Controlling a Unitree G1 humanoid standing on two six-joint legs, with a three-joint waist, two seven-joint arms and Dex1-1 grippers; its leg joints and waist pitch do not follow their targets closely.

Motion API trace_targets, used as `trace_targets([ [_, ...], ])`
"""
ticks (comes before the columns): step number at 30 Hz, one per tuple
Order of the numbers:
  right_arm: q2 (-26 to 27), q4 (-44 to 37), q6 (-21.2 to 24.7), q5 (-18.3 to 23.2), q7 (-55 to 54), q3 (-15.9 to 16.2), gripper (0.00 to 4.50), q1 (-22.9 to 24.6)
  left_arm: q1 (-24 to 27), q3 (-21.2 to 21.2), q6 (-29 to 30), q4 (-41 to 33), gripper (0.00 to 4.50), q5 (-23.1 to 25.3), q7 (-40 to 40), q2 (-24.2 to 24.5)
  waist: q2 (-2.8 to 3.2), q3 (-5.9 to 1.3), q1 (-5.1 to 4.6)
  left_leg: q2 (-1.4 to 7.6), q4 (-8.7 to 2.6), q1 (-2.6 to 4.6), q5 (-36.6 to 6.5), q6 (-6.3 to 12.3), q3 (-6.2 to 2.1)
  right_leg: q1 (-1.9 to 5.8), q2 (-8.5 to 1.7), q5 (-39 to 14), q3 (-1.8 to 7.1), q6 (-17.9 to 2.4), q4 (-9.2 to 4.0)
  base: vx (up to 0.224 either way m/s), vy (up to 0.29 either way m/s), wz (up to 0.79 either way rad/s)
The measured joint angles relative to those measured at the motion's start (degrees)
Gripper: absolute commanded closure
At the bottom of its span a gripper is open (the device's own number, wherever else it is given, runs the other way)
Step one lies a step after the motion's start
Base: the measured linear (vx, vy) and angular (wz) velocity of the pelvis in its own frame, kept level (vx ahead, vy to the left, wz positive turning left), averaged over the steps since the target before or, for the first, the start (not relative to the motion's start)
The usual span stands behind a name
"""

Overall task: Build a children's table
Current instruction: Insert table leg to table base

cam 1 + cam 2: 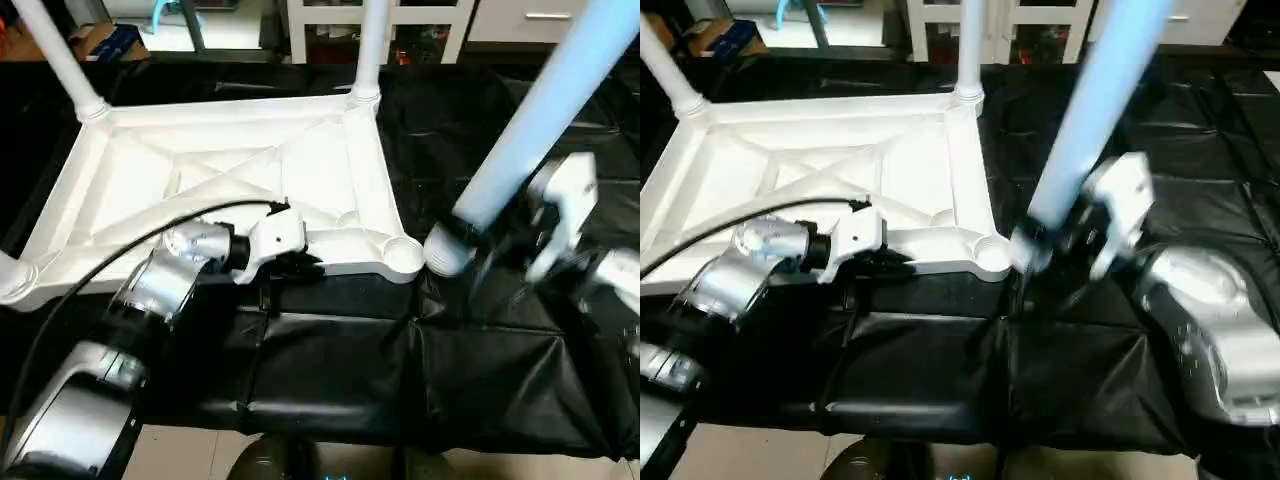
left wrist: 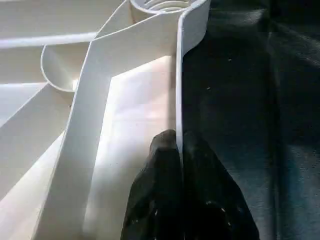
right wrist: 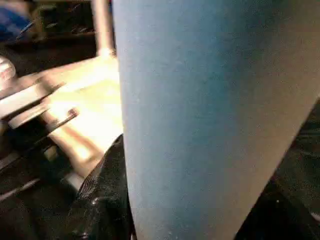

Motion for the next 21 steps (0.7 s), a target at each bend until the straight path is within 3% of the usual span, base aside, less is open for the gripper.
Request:
trace_targets([
  [2, 2.0, 1.4, 2.5, 3.7, -1.3, -2.0, 2.64, -1.1, 1.6, 0.0, 0.9, -2.7, 4.42, 0.4, 0.7, 0.6, -0.05, -0.05, -0.09, 0.02, -0.03, 0.04, 0.0, -0.01, 0.00, 0.00, 0.01, 0.0, -0.01, 0.0, 0.02, 0.000, 0.000, 0.00],
  [4, 3.7, 3.8, 7.8, 10.8, -1.4, -4.6, 2.64, -2.8, 3.9, 0.0, 3.7, -7.1, 4.42, 1.0, 1.7, 1.5, -0.13, -0.08, -0.38, 0.02, -0.06, 0.07, 0.0, -0.01, 0.00, 0.00, 0.02, 0.0, 0.00, 0.0, 0.00, 0.000, 0.000, 0.00],
  [10, 2.6, 8.4, 17.3, 21.0, 0.4, -8.1, 2.64, -4.9, 7.9, 0.2, 9.4, -15.6, 4.42, 1.0, 2.1, 2.7, -0.51, 0.01, -0.37, 0.02, -0.16, 0.09, 0.0, -0.04, 0.01, -0.04, 0.03, -0.1, 0.00, 0.1, -0.02, 0.000, 0.000, 0.00],
  [21, -0.6, 12.7, 24.9, 25.3, 0.9, -9.3, 2.64, -9.9, 11.7, 0.5, 13.8, -23.8, 4.42, 1.0, 3.3, 4.2, -2.21, 0.09, -0.72, -0.01, -0.67, 0.13, 0.0, -0.12, 0.21, -0.23, 0.04, -0.1, 0.11, 0.2, -0.34, 0.000, 0.000, 0.00],
])
